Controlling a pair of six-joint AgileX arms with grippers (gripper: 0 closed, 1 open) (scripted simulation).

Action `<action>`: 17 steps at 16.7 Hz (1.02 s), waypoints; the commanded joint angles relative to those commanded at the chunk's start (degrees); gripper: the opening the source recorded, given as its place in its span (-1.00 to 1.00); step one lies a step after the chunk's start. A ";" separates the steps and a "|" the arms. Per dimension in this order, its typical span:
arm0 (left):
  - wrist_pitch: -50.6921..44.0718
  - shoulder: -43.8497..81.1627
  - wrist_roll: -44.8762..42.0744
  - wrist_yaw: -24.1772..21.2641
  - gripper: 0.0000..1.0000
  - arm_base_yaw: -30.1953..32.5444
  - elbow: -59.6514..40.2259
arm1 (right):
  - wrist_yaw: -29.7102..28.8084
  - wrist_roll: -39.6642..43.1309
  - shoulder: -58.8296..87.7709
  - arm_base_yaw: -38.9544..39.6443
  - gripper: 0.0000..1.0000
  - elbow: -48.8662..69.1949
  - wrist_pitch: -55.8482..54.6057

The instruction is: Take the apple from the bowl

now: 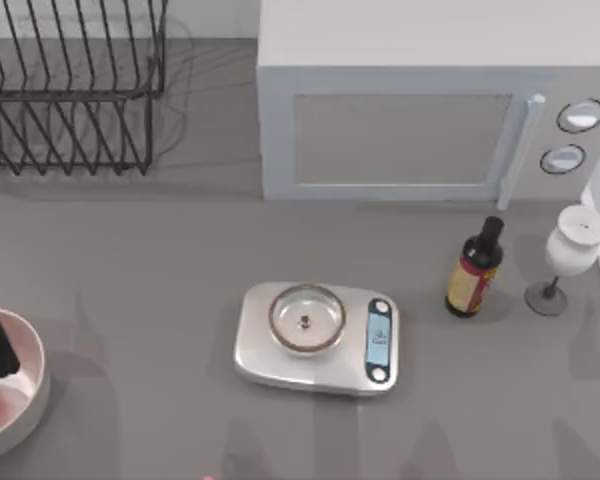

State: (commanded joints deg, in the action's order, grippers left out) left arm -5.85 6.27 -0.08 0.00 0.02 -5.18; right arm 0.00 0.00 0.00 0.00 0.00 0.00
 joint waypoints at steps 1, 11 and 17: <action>-2.71 3.10 -0.04 0.00 1.00 0.01 -2.27 | 0.00 0.00 0.00 0.00 1.00 0.00 0.00; -39.01 51.45 -0.52 -0.01 1.00 0.11 -32.97 | 0.00 0.00 0.00 0.00 1.00 0.00 0.00; -54.22 72.01 -0.71 -0.01 1.00 0.15 -45.75 | 0.00 0.00 0.00 0.00 1.00 0.00 0.00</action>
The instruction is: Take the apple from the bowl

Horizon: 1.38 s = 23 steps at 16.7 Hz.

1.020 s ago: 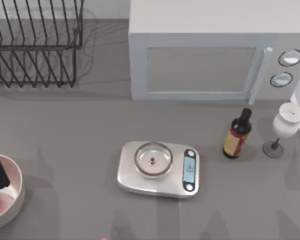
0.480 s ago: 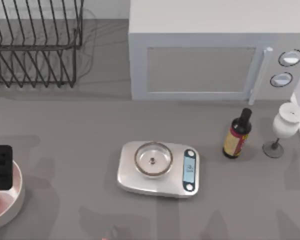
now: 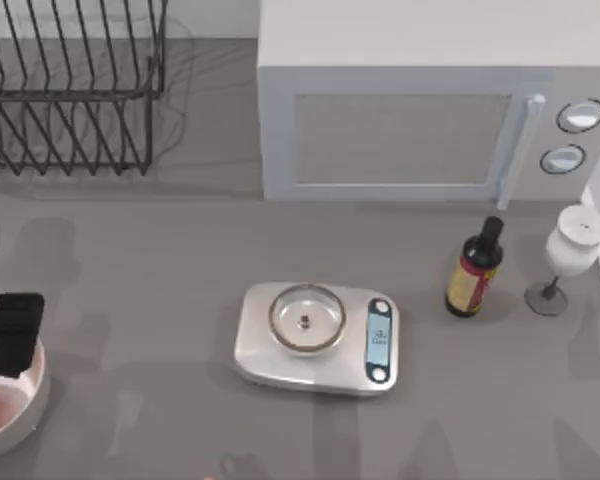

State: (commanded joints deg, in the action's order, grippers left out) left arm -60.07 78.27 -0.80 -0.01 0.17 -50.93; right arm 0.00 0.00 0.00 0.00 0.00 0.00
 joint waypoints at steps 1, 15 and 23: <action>-1.08 1.40 -0.02 0.00 1.00 0.00 -0.96 | 0.00 0.00 0.00 0.00 1.00 0.00 0.00; 14.01 8.28 -0.26 0.01 1.00 -0.14 7.31 | 0.00 0.00 0.00 0.00 1.00 0.00 0.00; 19.64 11.15 -0.36 0.01 0.85 -0.19 11.08 | 0.00 0.00 0.00 0.00 1.00 0.00 0.00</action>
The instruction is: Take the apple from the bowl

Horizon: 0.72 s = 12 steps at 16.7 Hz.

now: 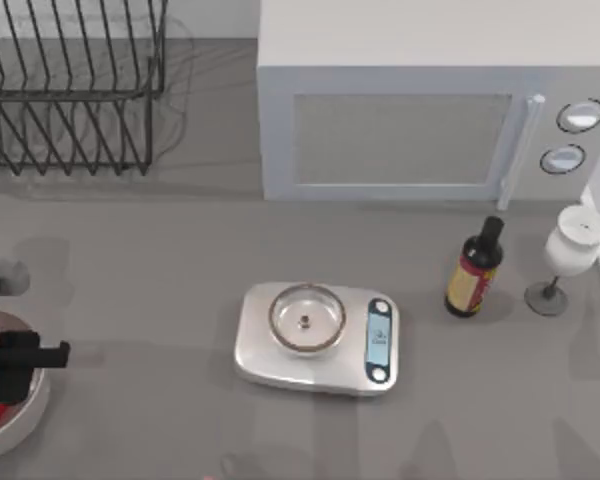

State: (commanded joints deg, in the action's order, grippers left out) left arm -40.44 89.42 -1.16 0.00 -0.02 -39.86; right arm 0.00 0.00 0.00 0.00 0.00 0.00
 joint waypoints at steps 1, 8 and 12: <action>0.00 0.00 0.00 0.00 0.70 0.00 0.00 | 0.00 0.00 0.00 0.00 1.00 0.00 0.00; 0.00 0.00 0.00 0.00 -0.36 0.00 0.00 | 0.00 0.00 0.00 0.00 1.00 0.00 0.00; 0.00 0.00 0.00 0.00 -0.96 0.00 0.00 | 0.00 0.00 0.00 0.00 1.00 0.00 0.00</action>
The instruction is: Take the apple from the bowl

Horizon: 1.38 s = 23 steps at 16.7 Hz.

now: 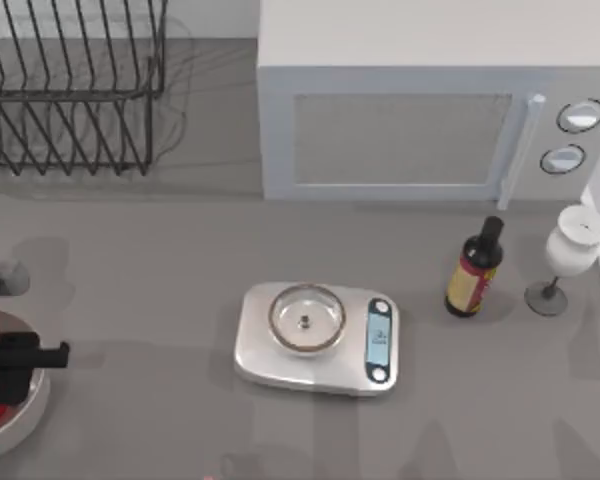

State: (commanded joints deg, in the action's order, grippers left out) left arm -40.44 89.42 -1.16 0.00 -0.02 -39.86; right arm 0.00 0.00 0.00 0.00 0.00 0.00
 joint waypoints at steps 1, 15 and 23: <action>0.00 0.00 0.00 0.00 -1.00 0.00 0.00 | 0.00 0.00 0.00 0.00 1.00 0.00 0.00; -9.67 -0.31 -0.01 0.09 -1.00 -0.02 -10.61 | 0.00 0.00 0.00 0.00 1.00 0.00 0.00; -47.04 -2.18 0.54 0.11 -1.00 0.51 -44.77 | 0.00 0.00 0.00 0.00 1.00 0.00 0.00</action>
State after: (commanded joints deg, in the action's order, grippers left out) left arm -87.48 87.23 -0.62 0.11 0.49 -84.63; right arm 0.00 0.00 0.00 0.00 0.00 0.00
